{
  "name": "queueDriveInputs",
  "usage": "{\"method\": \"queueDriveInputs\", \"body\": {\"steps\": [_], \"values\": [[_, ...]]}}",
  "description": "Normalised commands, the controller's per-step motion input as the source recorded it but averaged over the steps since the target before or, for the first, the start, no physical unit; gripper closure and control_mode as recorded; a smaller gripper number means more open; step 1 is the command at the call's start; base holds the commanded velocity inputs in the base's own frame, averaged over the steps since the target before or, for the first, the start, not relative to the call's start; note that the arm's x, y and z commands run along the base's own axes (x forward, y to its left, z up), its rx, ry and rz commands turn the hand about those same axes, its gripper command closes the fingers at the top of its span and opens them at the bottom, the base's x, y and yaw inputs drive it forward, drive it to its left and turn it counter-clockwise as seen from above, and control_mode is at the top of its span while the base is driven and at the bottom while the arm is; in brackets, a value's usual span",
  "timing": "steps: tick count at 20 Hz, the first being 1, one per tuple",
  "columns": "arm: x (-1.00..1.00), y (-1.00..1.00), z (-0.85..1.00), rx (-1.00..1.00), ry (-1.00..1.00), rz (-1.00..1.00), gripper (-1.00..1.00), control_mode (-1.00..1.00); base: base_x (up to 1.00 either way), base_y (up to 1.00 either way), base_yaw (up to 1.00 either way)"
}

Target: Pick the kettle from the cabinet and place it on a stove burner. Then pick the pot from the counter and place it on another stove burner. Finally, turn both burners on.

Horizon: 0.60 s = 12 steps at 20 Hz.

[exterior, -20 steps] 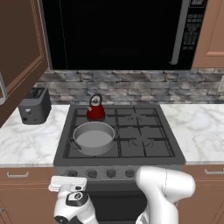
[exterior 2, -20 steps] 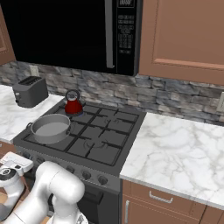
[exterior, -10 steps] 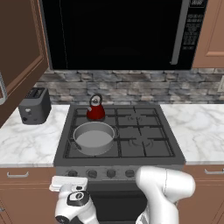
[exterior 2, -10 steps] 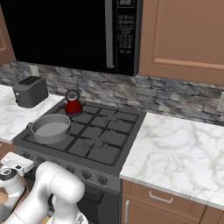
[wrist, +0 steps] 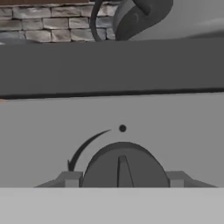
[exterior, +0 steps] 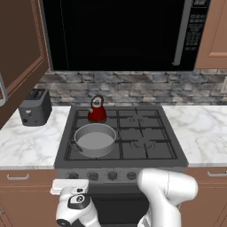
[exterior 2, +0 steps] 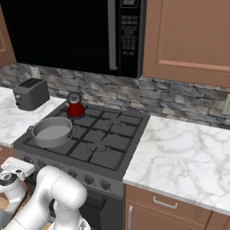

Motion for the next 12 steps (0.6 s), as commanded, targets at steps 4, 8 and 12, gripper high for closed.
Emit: {"method": "queueDriveInputs", "body": {"steps": [4,8,12], "values": [[0.0,0.0,0.0,-0.29,0.05,0.0,1.0,-1.0,0.0,0.0,0.0],[0.0,0.0,0.0,-0.27,0.07,0.0,1.0,-1.0,0.0,0.0,0.0],[0.0,0.0,0.0,-0.27,0.06,0.0,1.0,-1.0,0.0,0.0,0.0]]}}
